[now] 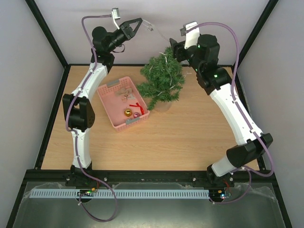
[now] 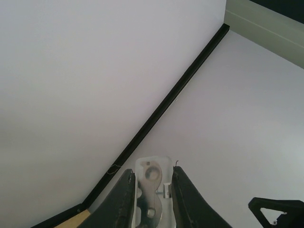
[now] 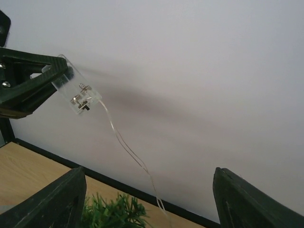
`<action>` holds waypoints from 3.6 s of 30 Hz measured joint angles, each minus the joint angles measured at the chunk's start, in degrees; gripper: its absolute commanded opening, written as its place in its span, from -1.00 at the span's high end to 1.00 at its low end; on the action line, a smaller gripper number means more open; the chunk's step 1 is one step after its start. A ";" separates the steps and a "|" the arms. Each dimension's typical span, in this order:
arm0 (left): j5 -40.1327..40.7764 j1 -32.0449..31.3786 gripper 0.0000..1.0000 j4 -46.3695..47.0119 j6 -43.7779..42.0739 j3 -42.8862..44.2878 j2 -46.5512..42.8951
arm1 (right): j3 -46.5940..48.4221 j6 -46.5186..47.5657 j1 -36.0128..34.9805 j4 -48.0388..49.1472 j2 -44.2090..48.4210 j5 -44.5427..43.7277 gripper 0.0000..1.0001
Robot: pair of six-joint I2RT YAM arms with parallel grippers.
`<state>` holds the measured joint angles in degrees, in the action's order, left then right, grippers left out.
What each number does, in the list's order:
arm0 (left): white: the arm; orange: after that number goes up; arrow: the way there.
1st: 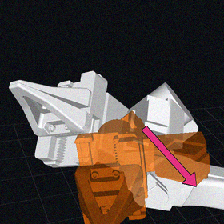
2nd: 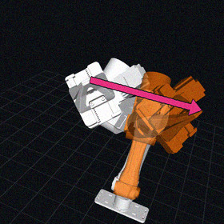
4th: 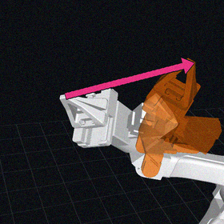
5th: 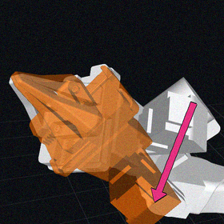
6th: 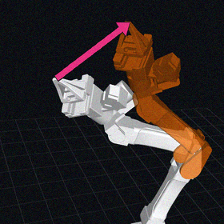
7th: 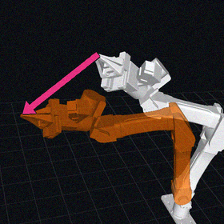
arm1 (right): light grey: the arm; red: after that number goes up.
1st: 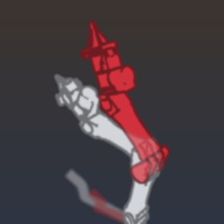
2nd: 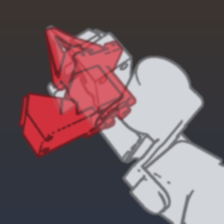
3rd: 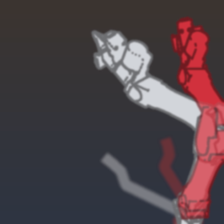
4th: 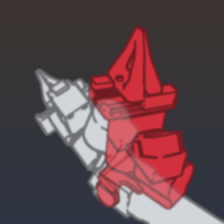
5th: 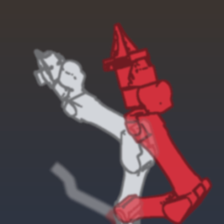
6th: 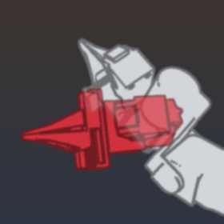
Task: Decorate the small christmas tree
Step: Wrap the decoration item around the Christmas tree.
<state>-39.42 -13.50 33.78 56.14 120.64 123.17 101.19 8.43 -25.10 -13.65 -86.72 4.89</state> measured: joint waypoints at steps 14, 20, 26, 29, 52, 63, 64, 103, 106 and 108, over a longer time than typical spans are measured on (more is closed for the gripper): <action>1.05 0.00 0.93 -4.07 -5.49 -0.22 -0.02 | 4.24 -13.84 11.37 -4.07 -2.54 -3.48 -0.19; 1.97 0.00 0.93 -6.99 -8.61 -0.24 -0.61 | -3.72 -25.03 16.90 -2.97 -1.44 -3.06 0.00; 2.56 0.02 0.93 -8.72 -10.56 -0.24 -1.03 | -15.34 -36.39 18.38 -0.42 -3.65 -0.66 -0.02; 2.86 0.02 0.93 -9.29 -11.21 -0.24 -1.05 | -15.56 -41.94 19.15 1.18 -8.35 0.61 -0.02; 4.35 -0.37 0.94 -12.39 -14.93 -0.24 -1.05 | -30.08 -86.29 21.00 22.27 -21.03 8.20 -0.21; 4.52 -0.39 0.94 -12.79 -15.91 -0.24 -1.05 | -31.98 -93.81 21.00 34.27 -21.88 11.74 0.13; 4.52 -0.42 0.94 -12.79 -15.93 -0.22 -1.05 | -31.98 -94.47 21.03 35.63 -22.05 12.22 0.18; 20.31 1.70 0.95 -25.99 -32.09 -0.85 -7.19 | -26.47 -63.01 24.28 64.37 -10.56 13.84 0.97; 23.34 2.67 0.95 -27.26 -32.87 -0.85 -7.61 | -26.47 -61.64 24.28 68.32 -10.69 12.44 0.97; 24.87 3.34 0.95 -28.24 -33.24 -0.87 -7.69 | -26.18 -61.16 24.28 69.48 -10.99 11.87 0.97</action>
<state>-14.55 -10.15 5.54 22.90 119.77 115.48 75.00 -52.73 -0.82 55.83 -97.71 16.75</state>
